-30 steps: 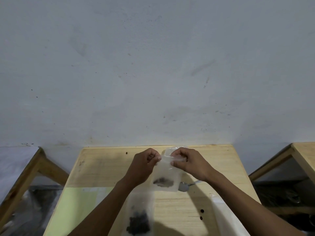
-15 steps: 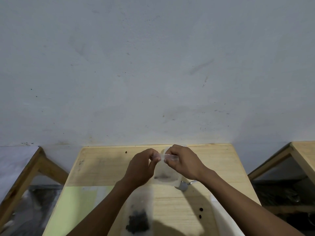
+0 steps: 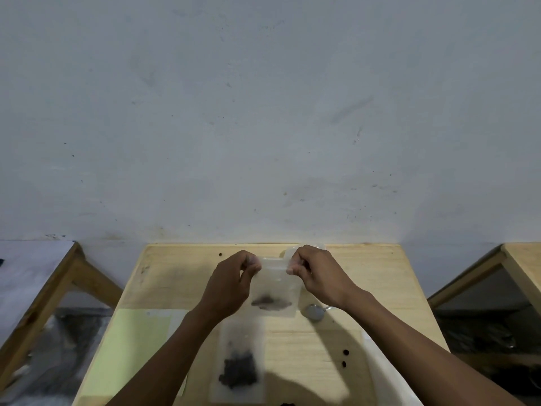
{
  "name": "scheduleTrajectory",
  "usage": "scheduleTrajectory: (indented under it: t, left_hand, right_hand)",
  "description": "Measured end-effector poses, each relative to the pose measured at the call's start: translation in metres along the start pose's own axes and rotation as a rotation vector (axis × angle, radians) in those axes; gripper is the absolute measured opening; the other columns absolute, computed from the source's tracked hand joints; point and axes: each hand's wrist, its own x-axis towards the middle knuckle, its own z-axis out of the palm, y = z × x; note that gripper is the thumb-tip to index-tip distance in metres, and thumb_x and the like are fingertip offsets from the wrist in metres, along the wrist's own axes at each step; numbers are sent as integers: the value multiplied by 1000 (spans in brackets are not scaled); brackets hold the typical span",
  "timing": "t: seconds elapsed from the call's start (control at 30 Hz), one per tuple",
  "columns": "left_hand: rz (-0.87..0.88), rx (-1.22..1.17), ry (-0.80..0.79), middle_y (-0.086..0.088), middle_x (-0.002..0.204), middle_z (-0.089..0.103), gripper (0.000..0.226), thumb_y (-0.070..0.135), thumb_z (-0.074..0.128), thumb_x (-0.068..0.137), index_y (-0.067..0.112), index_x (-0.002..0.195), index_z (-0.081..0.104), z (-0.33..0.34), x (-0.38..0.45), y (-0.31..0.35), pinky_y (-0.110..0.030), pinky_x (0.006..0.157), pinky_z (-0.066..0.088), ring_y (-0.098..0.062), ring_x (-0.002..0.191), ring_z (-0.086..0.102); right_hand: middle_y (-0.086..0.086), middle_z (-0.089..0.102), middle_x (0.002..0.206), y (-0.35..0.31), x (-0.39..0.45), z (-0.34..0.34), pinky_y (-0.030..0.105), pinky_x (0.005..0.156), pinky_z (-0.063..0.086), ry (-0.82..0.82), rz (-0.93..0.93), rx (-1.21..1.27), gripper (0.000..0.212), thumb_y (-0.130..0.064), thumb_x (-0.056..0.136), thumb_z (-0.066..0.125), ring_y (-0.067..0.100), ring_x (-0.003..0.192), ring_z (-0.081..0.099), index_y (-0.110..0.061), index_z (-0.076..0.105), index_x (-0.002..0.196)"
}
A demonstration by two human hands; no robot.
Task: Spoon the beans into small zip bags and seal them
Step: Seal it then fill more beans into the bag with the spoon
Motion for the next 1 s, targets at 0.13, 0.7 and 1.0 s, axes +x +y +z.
scheduleTrajectory:
  t: [0.13,0.7,1.0]
  left_hand:
    - [-65,-45,15,8,80,64,14,16,57,96,23,84,56,-11,-9,0,-10,62,43,-8,74,64]
    - [-694,-298,-192,-3,96,65,45,17,60,92,14,136,51,9,-113,-52,-36,77,56,-22,89,65]
    - [-713,-136,-264,-1,127,62,64,63,57,75,30,130,56,65,-157,-150,-34,86,58,-11,99,65]
  right_hand:
    - [-7,52,77,-1,-9,10,19,68,41,-35,110,346,15,-24,87,71,2,67,46,-14,60,89]
    - [8,49,67,11,-74,119,28,50,42,-94,711,666,39,7,90,59,18,56,50,-7,46,125]
    - [-5,67,82,-3,-97,157,16,56,47,-203,542,348,27,-2,84,67,0,63,61,-14,59,106]
